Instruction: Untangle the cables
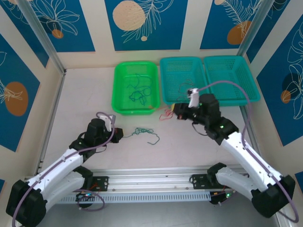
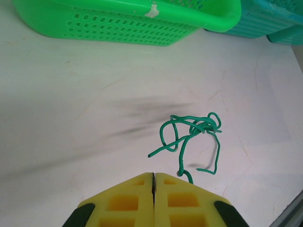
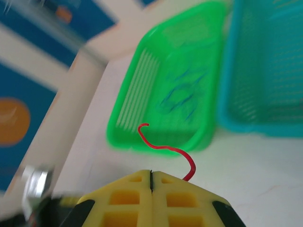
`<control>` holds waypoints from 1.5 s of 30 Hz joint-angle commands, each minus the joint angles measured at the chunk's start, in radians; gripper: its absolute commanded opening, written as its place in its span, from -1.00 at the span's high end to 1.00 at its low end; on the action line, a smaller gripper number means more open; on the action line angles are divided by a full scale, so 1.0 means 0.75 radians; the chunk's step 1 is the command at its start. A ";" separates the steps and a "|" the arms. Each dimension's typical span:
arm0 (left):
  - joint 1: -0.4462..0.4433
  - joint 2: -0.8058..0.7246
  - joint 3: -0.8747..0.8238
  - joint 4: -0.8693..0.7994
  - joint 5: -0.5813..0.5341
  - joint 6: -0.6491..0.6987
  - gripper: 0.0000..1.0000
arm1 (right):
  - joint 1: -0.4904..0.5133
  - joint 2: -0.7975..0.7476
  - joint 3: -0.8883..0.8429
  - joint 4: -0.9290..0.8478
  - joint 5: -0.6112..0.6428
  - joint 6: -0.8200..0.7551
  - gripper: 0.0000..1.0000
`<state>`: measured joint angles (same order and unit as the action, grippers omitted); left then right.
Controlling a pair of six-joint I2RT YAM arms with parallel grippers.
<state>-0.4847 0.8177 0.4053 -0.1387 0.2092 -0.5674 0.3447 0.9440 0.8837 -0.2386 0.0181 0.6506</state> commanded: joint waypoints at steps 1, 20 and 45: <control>0.010 -0.038 -0.013 -0.028 0.018 0.021 1.00 | -0.154 0.119 0.059 0.109 0.147 0.049 1.00; -0.004 -0.065 0.028 -0.028 0.091 0.005 1.00 | -0.228 0.722 0.466 0.003 -0.028 -0.148 -0.69; -0.046 0.103 0.129 -0.010 0.168 0.042 1.00 | 0.652 0.225 -0.495 0.188 0.256 -0.291 -0.57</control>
<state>-0.5091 0.8921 0.4576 -0.1432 0.3145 -0.5648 0.7860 1.0378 0.4789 -0.1715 0.1078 0.5209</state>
